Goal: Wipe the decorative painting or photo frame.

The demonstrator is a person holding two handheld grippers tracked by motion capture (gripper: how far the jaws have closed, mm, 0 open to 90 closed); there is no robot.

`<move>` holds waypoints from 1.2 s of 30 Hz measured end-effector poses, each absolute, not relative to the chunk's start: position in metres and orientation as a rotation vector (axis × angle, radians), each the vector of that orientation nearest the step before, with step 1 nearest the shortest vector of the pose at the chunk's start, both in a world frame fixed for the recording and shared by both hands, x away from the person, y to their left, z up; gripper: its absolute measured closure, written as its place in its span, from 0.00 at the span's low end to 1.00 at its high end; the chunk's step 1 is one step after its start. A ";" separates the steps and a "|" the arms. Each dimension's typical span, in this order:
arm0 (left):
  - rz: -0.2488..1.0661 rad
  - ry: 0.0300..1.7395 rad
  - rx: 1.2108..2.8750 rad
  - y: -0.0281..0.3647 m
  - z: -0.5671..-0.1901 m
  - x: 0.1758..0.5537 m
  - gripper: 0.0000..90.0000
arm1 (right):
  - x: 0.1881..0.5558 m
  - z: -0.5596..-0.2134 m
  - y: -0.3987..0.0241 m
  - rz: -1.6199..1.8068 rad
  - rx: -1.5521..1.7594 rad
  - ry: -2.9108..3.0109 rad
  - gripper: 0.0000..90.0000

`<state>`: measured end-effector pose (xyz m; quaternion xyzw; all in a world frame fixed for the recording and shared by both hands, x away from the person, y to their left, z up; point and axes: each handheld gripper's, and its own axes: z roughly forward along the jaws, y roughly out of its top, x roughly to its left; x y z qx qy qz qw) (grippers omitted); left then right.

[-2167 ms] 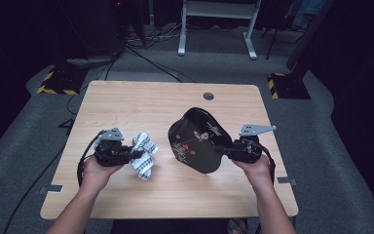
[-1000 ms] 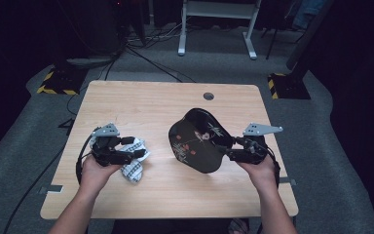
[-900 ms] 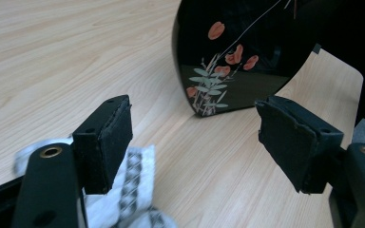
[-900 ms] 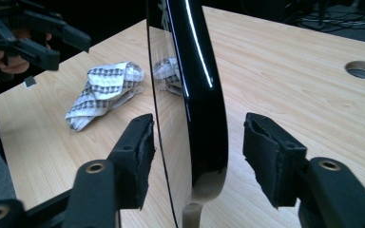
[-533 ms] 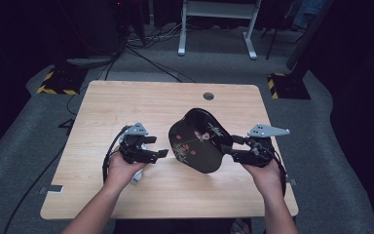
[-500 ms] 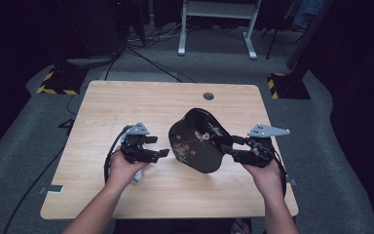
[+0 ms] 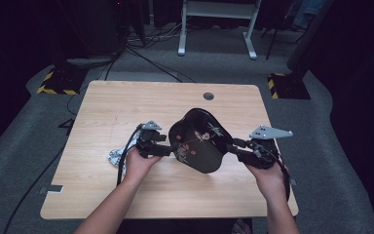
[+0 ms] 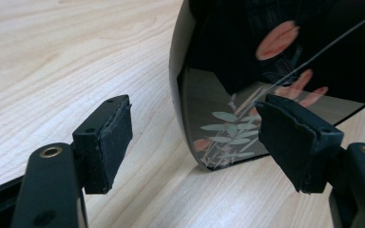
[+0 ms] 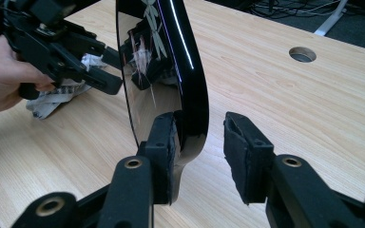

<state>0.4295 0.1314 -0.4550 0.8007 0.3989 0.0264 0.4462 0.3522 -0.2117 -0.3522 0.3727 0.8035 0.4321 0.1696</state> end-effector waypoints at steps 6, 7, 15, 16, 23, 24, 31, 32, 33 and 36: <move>0.009 0.951 1.983 0.125 -0.463 0.433 0.28 | 0.352 -0.352 -0.210 1.210 1.052 2.286 0.77; 0.003 0.952 1.980 0.124 -0.464 0.433 0.28 | 0.352 -0.352 -0.209 1.203 1.051 2.289 0.78; -0.018 0.907 1.992 0.116 -0.464 0.430 0.35 | 0.351 -0.353 -0.202 1.186 1.046 2.276 0.81; -0.020 0.909 1.988 0.116 -0.465 0.430 0.35 | 0.351 -0.352 -0.201 1.179 1.047 2.275 0.81; -0.032 0.918 1.975 0.120 -0.463 0.429 0.42 | 0.352 -0.352 -0.202 1.168 1.099 2.257 0.80; -0.031 0.925 1.974 0.120 -0.463 0.429 0.42 | 0.353 -0.352 -0.202 1.174 1.098 2.256 0.79; 0.003 0.967 1.973 0.120 -0.458 0.425 0.45 | 0.359 -0.349 -0.200 1.187 1.090 2.239 0.77; 0.007 0.981 1.959 0.123 -0.454 0.423 0.45 | 0.361 -0.348 -0.199 1.195 1.091 2.236 0.76; 0.015 0.985 1.952 0.125 -0.451 0.423 0.45 | 0.363 -0.347 -0.199 1.204 1.092 2.230 0.76; 0.042 1.005 1.932 0.129 -0.446 0.421 0.47 | 0.371 -0.344 -0.197 1.219 1.087 2.226 0.75</move>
